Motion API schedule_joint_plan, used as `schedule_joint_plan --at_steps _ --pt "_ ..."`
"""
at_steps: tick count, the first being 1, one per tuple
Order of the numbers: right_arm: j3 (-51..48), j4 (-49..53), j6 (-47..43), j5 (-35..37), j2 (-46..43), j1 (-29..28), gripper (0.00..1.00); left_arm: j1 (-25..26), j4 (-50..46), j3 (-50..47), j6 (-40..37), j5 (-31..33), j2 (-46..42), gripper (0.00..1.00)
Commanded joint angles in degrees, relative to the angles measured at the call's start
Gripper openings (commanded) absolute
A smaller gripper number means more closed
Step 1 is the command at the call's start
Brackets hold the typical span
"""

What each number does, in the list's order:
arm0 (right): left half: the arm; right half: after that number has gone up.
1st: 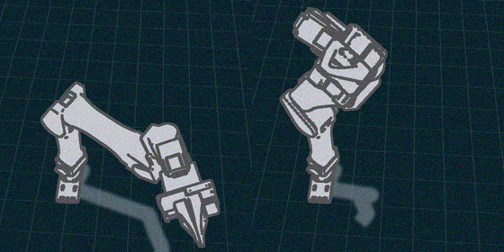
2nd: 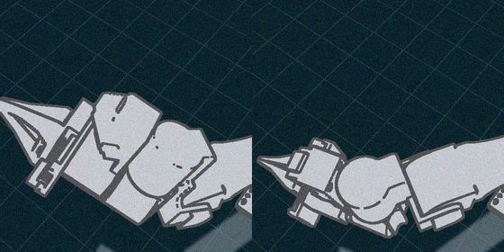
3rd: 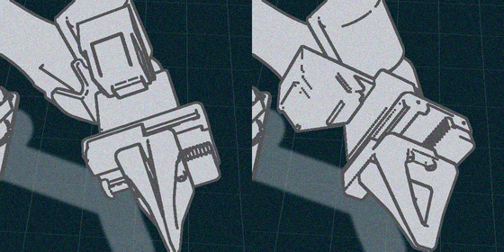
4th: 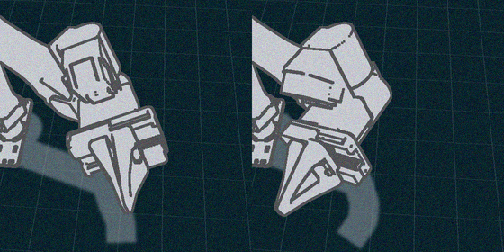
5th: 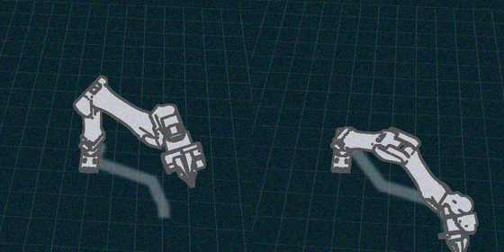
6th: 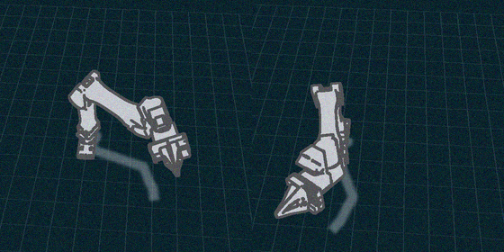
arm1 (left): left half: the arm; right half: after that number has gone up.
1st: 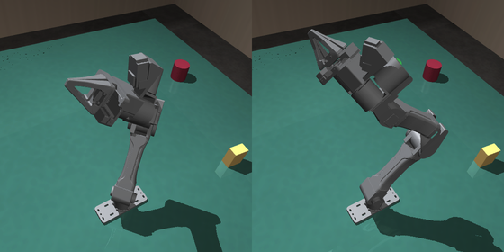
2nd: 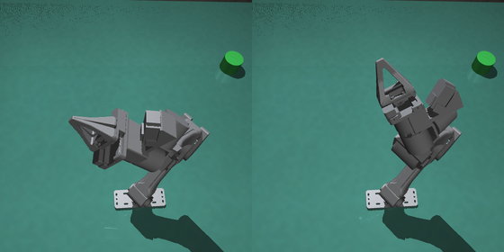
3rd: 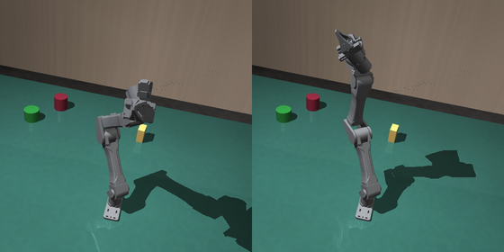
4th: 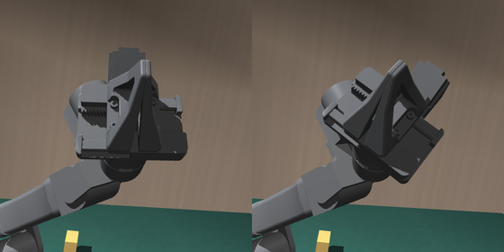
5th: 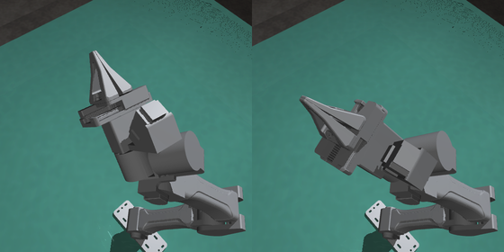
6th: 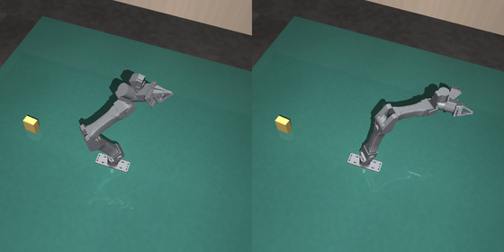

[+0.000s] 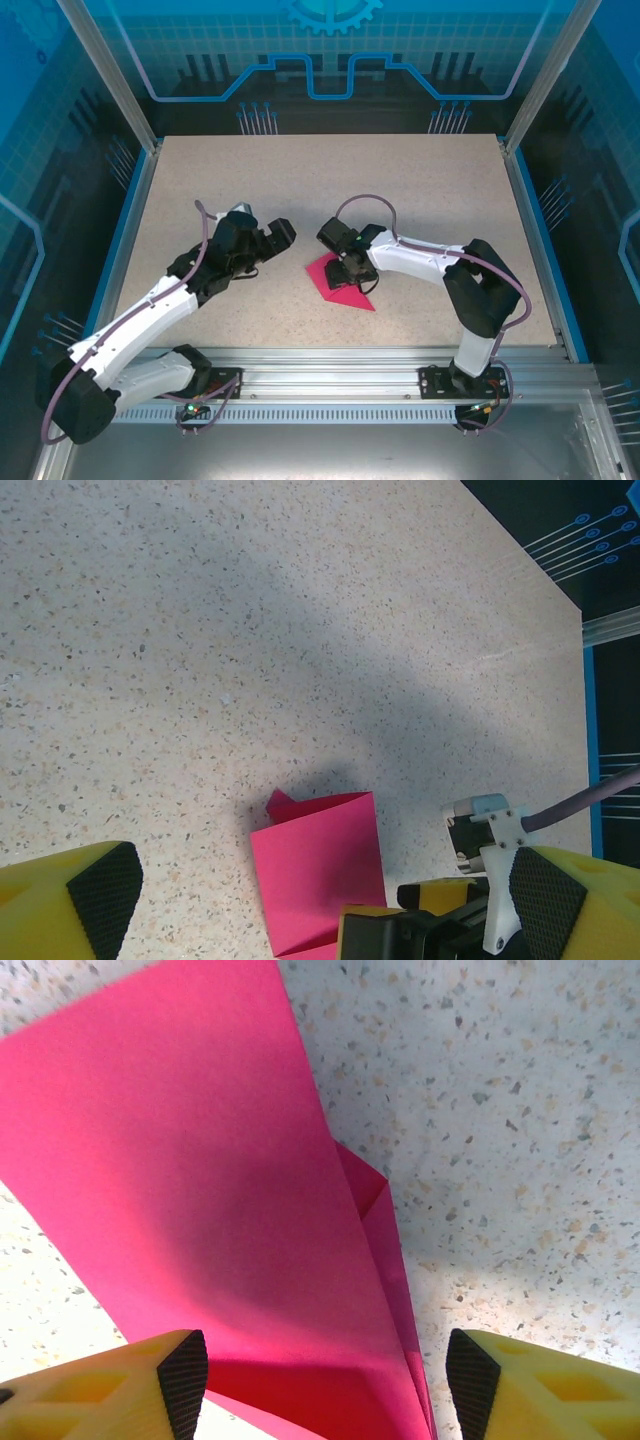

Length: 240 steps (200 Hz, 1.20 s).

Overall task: Fold a paper plane with a square sheet of paper (pick it up from the middle)
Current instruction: Fold the wing for the fifth time at the center of the table.

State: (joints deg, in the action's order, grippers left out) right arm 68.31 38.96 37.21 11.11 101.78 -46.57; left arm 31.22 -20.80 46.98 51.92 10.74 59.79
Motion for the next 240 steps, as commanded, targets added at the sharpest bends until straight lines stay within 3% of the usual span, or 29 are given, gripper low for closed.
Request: schedule_joint_plan --at_steps 1,110,172,225,240 --pt "2.3 1.5 -0.6 0.5 0.1 -0.1 0.68 -0.5 -0.7 1.6 -2.2 0.7 -0.1 0.99" --pt "2.6 4.8 0.2 4.0 -2.5 -2.5 0.68 -0.5 1.7 -0.8 -6.1 -1.9 -6.8 0.98" --pt "-6.5 -1.4 0.3 5.1 -9.5 -2.8 0.70 -0.5 2.9 -7.4 -7.4 -2.5 -12.3 0.99" --pt "-11.2 -9.5 -5.5 -2.5 -7.8 -2.0 0.71 -0.5 11.2 -17.4 -4.5 -2.0 -17.8 0.98" --pt "-11.3 -10.9 -6.7 -5.4 -6.2 -1.7 0.66 -0.5 12.8 -20.4 -2.2 -2.3 -19.2 0.99"
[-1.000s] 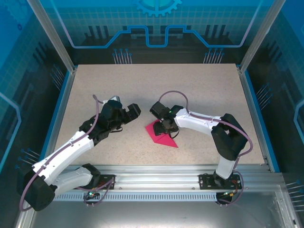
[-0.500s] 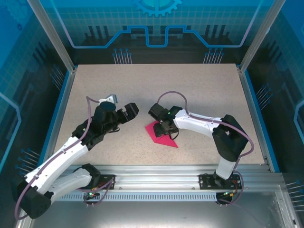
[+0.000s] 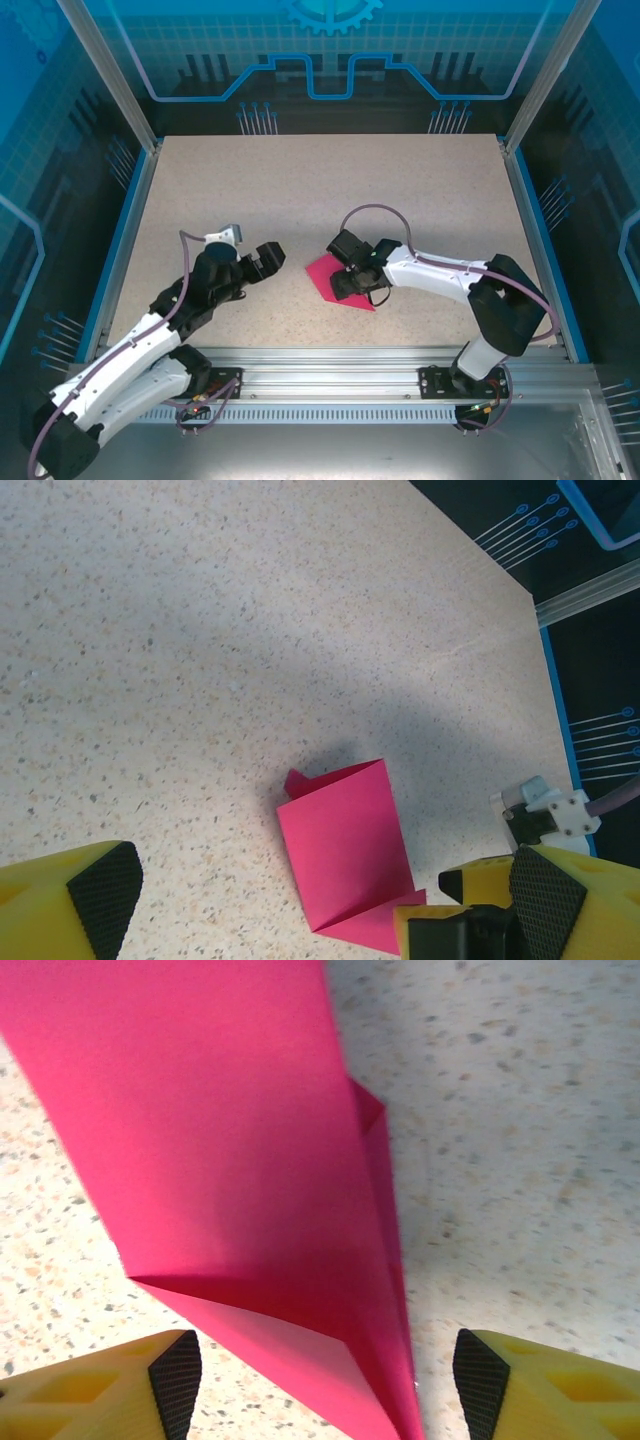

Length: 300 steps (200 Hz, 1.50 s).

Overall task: Fold a paper plane with a square sheet of paper (pick it up from the middle)
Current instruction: Fold the wing for the fifth time at the center of the table.

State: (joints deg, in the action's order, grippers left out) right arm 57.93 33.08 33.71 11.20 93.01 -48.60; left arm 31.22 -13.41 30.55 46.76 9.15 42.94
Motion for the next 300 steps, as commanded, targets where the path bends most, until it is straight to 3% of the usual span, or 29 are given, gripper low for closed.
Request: schedule_joint_plan --at_steps 1,31,58,135,226,300 --pt "-1.0 -5.0 -3.2 -5.6 2.7 0.3 0.65 -0.5 5.5 -4.2 3.1 -0.8 -2.4 0.99" --pt "-1.0 -6.4 -3.2 -10.5 4.5 2.1 0.51 -0.4 10.2 -10.7 5.8 -2.7 -4.5 0.98" --pt "-2.2 -8.7 -2.4 -15.9 3.5 5.2 0.51 -0.4 11.9 -12.0 5.7 -4.4 -2.8 0.98" --pt "-2.5 -10.1 -3.9 -24.2 0.3 9.3 0.62 2.1 15.1 -7.9 4.4 -9.2 10.8 0.98" --pt "-4.2 -11.1 -5.5 -30.9 -3.1 17.5 0.69 5.2 14.9 -9.4 5.4 -8.4 13.0 0.99" --pt "-12.2 -13.4 -6.2 -35.1 -3.5 17.7 0.70 7.9 15.5 -7.9 5.6 -7.7 14.6 0.98"
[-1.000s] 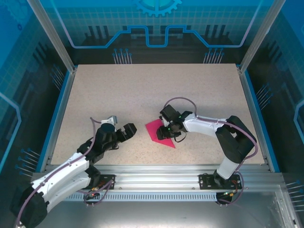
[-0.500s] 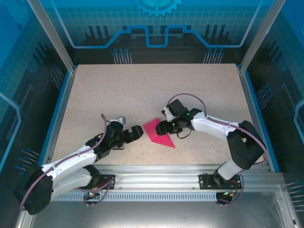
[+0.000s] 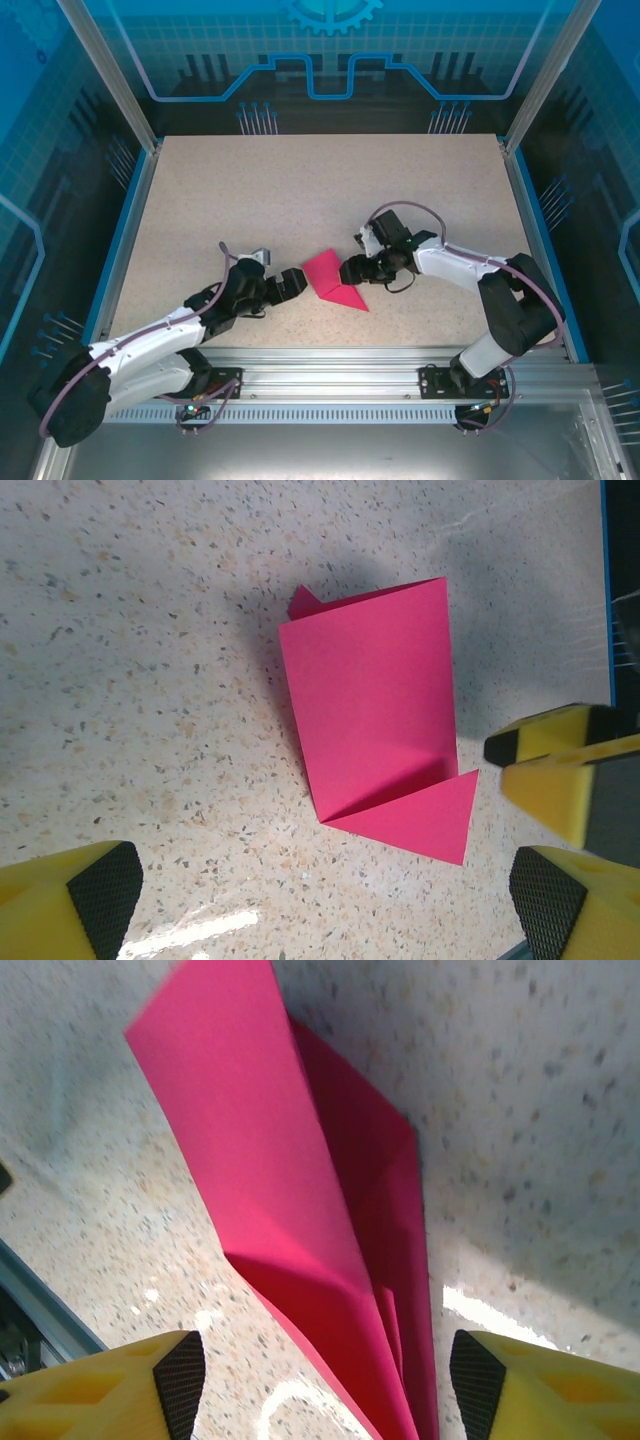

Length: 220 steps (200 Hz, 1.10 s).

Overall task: Fold a paper plane with a square sheet of paper (pick it up from the middle)
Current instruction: Fold the wing for the fifth time at the center of the table.

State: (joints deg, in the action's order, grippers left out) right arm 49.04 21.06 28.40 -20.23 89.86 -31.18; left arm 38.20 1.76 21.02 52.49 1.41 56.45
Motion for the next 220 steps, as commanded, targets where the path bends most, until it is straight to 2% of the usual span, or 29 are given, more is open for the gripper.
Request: schedule_joint_plan --at_steps 1,47,162,220 --pt "-3.4 -1.5 -1.0 -3.8 -0.4 0.3 0.70 1.0 0.3 1.6 -0.2 0.1 1.1 0.98" --pt "-8.0 -5.2 0.7 -7.1 -1.6 0.4 0.74 1.9 4.2 0.9 -0.1 1.1 3.4 0.99" --pt "-14.2 -12.9 8.7 -10.2 -5.8 -1.5 0.74 4.9 7.5 6.5 -0.4 -0.3 14.9 0.99" --pt "-14.3 -14.3 9.9 -10.0 -7.4 -2.6 0.75 5.2 5.7 7.4 -0.4 0.8 15.1 0.98"
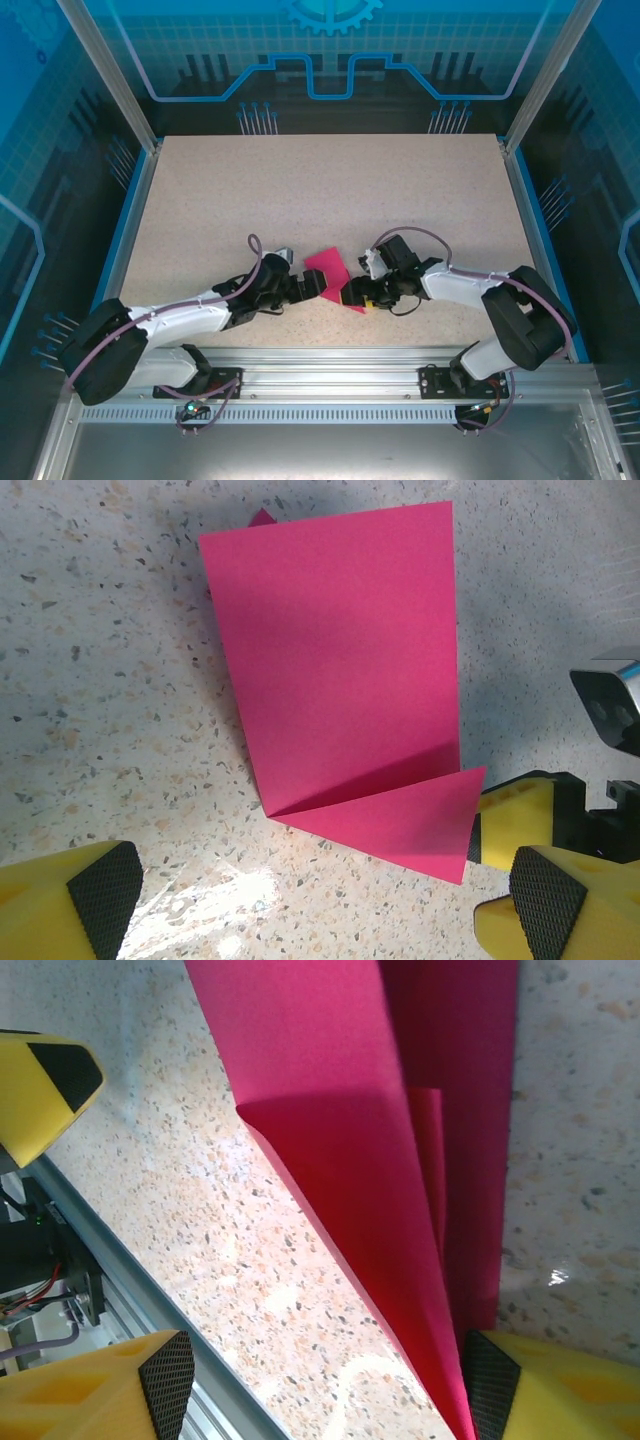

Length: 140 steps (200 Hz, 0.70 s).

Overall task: Fold a paper plane with a square sheet of paper (pick it up from the middle)
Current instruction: Fold the wing for the fifth time at the center of the table.

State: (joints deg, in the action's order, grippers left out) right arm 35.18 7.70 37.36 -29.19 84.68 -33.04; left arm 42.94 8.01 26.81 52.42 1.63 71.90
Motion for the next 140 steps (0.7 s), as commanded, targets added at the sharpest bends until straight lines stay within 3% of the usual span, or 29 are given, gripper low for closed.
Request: schedule_joint_plan --at_steps 1,72,140 --pt "-0.5 -0.9 0.9 -1.0 -2.3 -0.7 0.75 0.4 -0.6 1.7 -0.4 0.6 -0.3 0.99" --pt "0.9 6.7 -3.1 5.9 -5.8 2.0 0.77 0.5 -1.5 2.0 0.0 1.1 -0.7 0.99" --pt "2.7 4.8 -3.9 2.6 -1.9 3.0 0.78 0.5 -2.7 1.4 0.2 1.9 -2.1 0.98"
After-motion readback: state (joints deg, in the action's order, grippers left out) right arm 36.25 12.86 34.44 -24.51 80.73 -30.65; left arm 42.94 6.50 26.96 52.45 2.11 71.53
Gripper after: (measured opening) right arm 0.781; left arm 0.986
